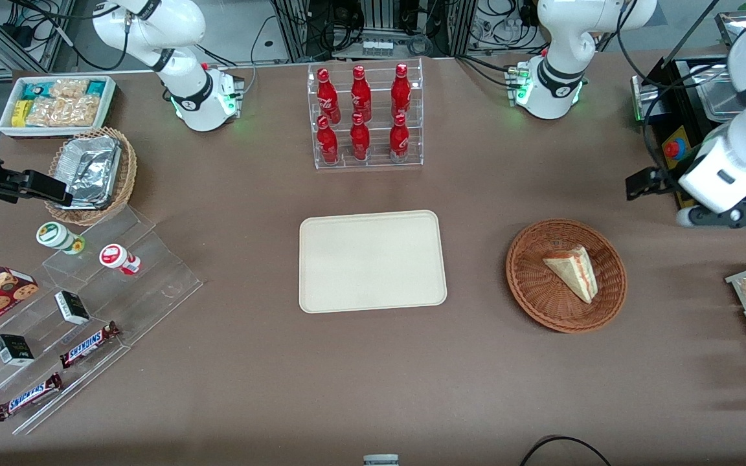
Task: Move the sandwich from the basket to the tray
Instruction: 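Move the left gripper over the sandwich in the wicker basket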
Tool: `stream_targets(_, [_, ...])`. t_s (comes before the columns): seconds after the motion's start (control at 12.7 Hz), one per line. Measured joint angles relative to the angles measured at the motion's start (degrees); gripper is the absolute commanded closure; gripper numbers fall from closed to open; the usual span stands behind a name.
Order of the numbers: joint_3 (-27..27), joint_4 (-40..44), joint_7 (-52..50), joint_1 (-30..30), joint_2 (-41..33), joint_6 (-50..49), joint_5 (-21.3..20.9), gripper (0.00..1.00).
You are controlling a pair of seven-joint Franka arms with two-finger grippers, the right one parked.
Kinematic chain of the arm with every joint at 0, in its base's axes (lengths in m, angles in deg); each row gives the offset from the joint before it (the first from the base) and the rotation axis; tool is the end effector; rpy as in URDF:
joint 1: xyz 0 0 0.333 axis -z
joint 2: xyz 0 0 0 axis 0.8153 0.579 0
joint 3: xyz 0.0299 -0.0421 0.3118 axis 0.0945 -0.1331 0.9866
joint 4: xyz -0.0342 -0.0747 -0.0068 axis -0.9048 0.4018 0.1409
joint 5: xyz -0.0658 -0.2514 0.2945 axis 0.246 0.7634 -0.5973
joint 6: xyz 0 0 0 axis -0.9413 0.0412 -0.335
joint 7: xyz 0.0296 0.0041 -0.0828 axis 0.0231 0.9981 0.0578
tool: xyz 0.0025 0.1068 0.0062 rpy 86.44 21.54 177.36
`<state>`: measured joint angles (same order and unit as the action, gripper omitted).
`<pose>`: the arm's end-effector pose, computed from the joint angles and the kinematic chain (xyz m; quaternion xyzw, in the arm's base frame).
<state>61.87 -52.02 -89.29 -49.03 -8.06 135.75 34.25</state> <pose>0.5527 -0.0319 0.5326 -0.9970 0.0190 0.0745 0.0083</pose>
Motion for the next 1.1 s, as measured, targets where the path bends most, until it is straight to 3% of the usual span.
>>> stream_targets(0.47, [-0.4,-10.63,0.0,0.02,1.57,14.15,-0.04,0.0])
stream_targets(1.1, [-0.36,-17.86,-3.08,0.01,6.55,29.44,-0.03,0.0])
